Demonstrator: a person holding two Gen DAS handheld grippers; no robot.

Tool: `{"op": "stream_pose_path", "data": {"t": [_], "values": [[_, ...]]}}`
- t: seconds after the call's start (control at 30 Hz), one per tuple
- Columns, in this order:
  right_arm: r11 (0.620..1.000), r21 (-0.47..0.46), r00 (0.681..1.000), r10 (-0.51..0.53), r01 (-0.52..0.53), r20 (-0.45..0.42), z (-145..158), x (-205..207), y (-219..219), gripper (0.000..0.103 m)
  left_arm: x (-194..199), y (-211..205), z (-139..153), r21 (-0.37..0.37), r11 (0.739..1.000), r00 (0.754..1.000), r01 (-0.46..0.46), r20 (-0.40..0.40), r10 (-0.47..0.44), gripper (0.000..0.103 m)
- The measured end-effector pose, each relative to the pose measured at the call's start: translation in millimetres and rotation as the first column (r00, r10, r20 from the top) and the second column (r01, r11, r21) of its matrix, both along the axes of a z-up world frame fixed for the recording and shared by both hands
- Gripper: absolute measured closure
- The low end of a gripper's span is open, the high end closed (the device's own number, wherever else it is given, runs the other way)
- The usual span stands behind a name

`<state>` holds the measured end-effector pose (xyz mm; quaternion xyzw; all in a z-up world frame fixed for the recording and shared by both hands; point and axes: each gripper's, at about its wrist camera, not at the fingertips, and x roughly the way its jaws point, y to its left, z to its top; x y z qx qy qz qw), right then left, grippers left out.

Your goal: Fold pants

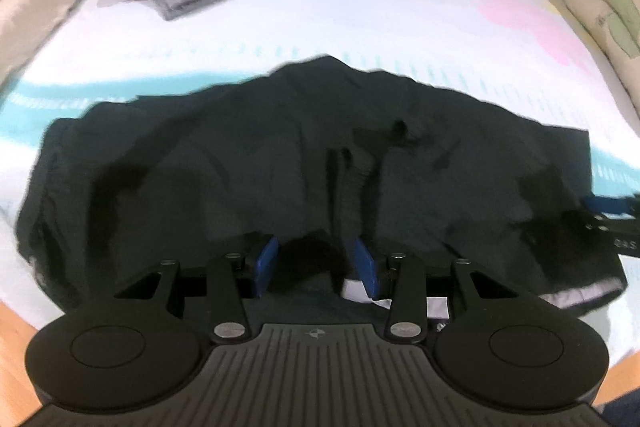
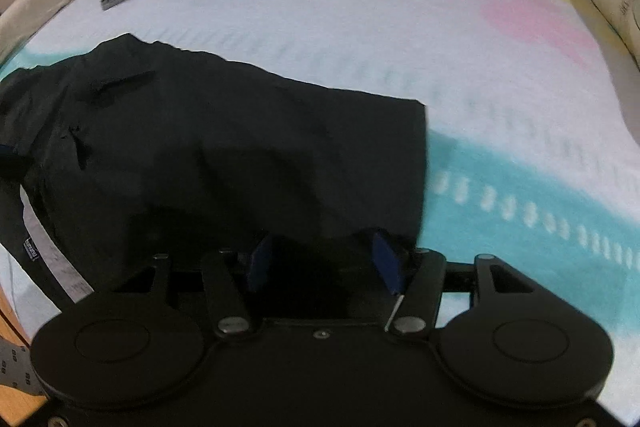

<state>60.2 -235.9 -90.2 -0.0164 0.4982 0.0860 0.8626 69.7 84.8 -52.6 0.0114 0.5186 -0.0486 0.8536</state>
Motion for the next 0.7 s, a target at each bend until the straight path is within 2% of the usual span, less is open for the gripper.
{"op": "stream_pose_path", "data": {"t": [0.1,0.2,0.27,0.37,0.6,0.7], "values": [[0.999,0.051,0.997,-0.018,0.014,0.079,16.2,-4.5,0.1,0.041,2.3,6.5,2.3,0.022,0.999,0.999,-0.038,0.011,0.038,0.062],[0.996,0.088,0.987,0.015,-0.03,0.16,34.9,-6.5,13.6,0.041,1.9,10.7,2.9,0.073,0.995,0.997,-0.069,0.023,0.067,0.062],[0.987,0.14,0.981,0.049,-0.076,0.185,42.7,-4.9,26.9,0.041,1.3,16.0,3.5,0.071,0.994,0.996,-0.085,0.02,0.084,0.062],[0.97,0.192,0.974,0.109,-0.148,0.2,46.4,1.5,51.2,0.041,1.0,22.3,2.9,0.077,0.992,0.995,-0.103,0.018,0.102,0.062],[0.932,0.219,0.952,0.255,-0.289,0.17,32.7,13.0,124.2,0.042,-4.1,38.4,3.0,0.12,0.984,0.991,-0.134,0.036,0.131,0.062],[0.923,0.214,0.942,0.286,-0.32,0.172,28.3,17.5,156.3,0.041,-5.7,54.2,4.7,0.125,0.978,0.985,-0.169,0.045,0.165,0.062]]}}
